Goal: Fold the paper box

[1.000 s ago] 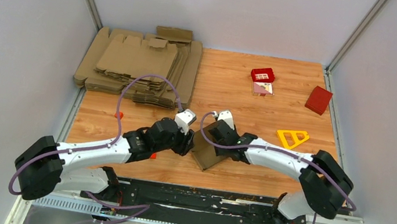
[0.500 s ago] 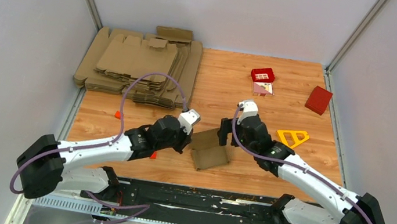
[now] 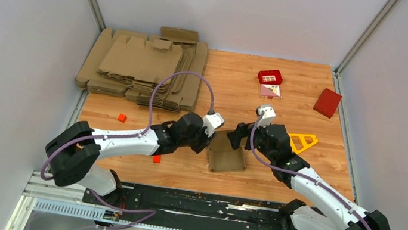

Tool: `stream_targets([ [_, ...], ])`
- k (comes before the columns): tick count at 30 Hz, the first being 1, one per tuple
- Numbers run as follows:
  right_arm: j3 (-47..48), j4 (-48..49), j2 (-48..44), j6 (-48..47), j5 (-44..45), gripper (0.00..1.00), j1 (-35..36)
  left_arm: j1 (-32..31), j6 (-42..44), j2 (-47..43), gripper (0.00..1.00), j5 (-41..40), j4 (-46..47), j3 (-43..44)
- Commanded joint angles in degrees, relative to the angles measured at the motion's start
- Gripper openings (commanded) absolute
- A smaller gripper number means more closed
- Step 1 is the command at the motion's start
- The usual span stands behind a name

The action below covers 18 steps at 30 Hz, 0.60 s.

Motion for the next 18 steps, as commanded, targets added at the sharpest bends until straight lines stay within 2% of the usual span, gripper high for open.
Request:
stream_targets([
  [1,1.1,3.8,0.3,-2.0,-1.5,0.91,-0.5,0.1,-0.9,-3.8,0.43,-0.7,5.7,-2.4],
  [6,2.4,1.8,3.0,-2.3,-0.6,0.82,-0.4,0.2,-2.6,-5.2,0.44,0.8,8.9,-4.7],
  [10,1.5,0.4,1.8,-1.3,4.9,0.82,-0.8,0.3,-3.8,-3.9,0.36,0.7,9.2,-4.3],
  [12,0.2,1.4,0.6,-0.8,4.7,0.82,-1.2,0.4,-4.2,-3.8,0.32,0.4,9.4,-4.4],
  [16,0.0,0.0,0.4,-0.6,4.1,0.75,-1.4,0.7,-4.7,-3.8,0.26,-0.2,10.3,-5.1],
  [18,-0.1,-1.0,0.3,-0.6,4.1,0.66,-1.4,0.8,-4.9,-3.5,0.25,0.0,10.6,-5.1],
])
